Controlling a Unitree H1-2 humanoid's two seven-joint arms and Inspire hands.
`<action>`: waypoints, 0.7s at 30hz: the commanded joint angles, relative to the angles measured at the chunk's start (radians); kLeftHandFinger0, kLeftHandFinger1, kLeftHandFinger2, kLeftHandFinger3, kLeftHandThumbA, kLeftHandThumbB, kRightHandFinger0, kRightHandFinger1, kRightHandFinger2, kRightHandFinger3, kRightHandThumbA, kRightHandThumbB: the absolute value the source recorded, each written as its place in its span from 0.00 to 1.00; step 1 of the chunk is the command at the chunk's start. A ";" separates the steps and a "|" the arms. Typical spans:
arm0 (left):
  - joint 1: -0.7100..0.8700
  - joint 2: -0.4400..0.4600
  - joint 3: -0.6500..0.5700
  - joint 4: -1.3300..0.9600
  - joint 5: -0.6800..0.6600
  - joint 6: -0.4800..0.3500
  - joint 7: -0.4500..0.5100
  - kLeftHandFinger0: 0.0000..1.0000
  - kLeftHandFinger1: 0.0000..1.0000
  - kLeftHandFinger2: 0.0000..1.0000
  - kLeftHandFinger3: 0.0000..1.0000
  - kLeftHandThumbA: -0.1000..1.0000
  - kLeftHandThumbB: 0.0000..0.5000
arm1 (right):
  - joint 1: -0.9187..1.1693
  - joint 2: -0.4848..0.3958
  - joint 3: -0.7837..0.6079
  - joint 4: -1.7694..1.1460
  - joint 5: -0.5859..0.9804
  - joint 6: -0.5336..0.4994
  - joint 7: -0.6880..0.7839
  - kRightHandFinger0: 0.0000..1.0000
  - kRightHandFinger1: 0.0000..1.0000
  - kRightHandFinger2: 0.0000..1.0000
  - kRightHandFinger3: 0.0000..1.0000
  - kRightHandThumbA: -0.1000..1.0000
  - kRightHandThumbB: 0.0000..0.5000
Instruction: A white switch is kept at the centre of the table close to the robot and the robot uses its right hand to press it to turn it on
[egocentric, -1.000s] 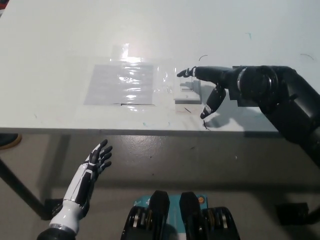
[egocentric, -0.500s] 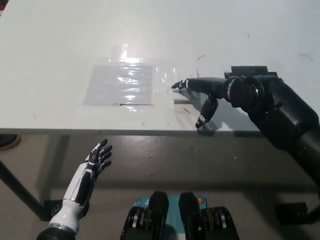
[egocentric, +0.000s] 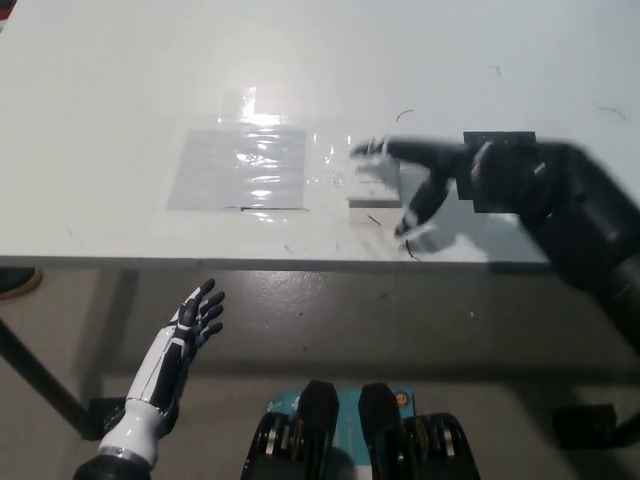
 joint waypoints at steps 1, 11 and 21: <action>-0.021 0.008 -0.004 -0.036 0.001 -0.003 -0.011 1.00 1.00 1.00 1.00 1.00 0.00 | -0.148 -0.060 -0.136 -0.120 0.117 0.011 0.027 1.00 1.00 1.00 1.00 1.00 0.63; -0.025 0.010 -0.002 -0.041 -0.015 0.002 -0.020 1.00 1.00 1.00 1.00 1.00 0.00 | 0.018 -0.197 -0.385 -0.728 0.311 0.210 0.106 1.00 1.00 1.00 1.00 1.00 0.70; -0.040 0.008 -0.004 -0.026 -0.010 -0.008 -0.019 1.00 1.00 1.00 1.00 1.00 0.00 | 0.454 -0.217 -0.627 -1.172 0.545 0.283 0.023 1.00 1.00 1.00 1.00 1.00 0.62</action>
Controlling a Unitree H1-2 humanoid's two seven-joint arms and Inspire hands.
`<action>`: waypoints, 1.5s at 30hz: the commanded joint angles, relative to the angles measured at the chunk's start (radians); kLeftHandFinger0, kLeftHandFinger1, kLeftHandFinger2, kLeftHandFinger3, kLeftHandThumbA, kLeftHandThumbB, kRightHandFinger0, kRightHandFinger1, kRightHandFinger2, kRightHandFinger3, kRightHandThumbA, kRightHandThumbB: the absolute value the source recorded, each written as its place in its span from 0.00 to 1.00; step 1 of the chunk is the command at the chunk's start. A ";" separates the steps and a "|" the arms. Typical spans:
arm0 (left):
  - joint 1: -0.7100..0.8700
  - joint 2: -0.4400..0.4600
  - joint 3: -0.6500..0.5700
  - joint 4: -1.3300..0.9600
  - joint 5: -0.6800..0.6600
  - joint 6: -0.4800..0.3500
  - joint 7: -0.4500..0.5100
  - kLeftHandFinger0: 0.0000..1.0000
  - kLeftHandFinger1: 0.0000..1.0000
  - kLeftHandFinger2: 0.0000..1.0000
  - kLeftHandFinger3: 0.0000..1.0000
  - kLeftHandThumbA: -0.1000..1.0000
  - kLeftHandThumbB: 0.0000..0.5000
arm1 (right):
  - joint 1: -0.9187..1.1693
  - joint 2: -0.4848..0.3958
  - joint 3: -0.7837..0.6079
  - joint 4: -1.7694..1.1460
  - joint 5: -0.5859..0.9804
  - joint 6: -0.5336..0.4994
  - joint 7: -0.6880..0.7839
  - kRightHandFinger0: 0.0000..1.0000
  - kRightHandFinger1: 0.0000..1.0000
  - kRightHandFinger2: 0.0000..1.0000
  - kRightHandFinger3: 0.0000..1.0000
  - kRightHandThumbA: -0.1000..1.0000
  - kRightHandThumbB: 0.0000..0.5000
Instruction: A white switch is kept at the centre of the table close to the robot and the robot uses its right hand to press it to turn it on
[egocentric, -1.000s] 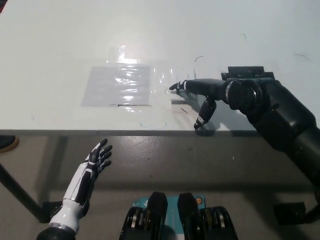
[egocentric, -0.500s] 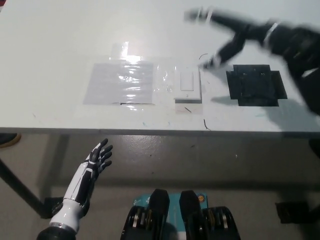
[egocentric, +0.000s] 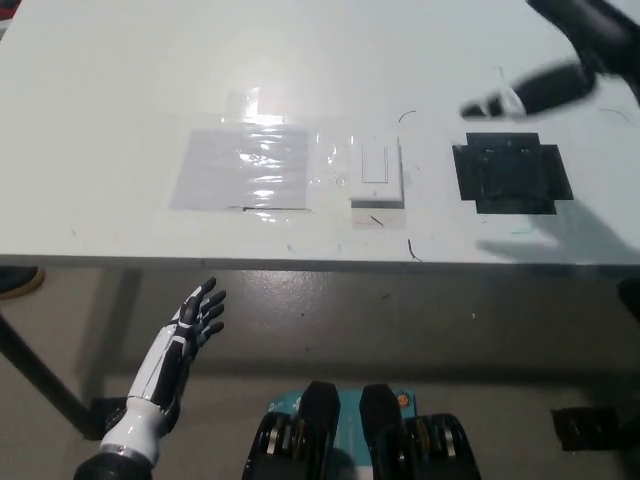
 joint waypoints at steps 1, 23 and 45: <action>-0.040 0.009 -0.004 -0.029 -0.009 -0.017 -0.019 1.00 1.00 1.00 1.00 1.00 0.01 | 0.261 -0.050 -0.243 -0.409 0.321 0.116 -0.046 1.00 1.00 1.00 1.00 1.00 0.65; -0.017 0.007 -0.014 -0.039 -0.007 -0.005 -0.027 1.00 1.00 1.00 1.00 1.00 0.00 | 0.784 0.434 -0.254 0.092 0.326 -0.331 -0.199 1.00 1.00 1.00 1.00 1.00 0.22; -0.012 0.020 -0.023 -0.051 -0.007 0.000 -0.028 1.00 1.00 1.00 1.00 0.97 0.00 | 0.771 0.396 -0.194 0.274 0.300 -0.436 -0.261 1.00 1.00 1.00 1.00 0.96 0.16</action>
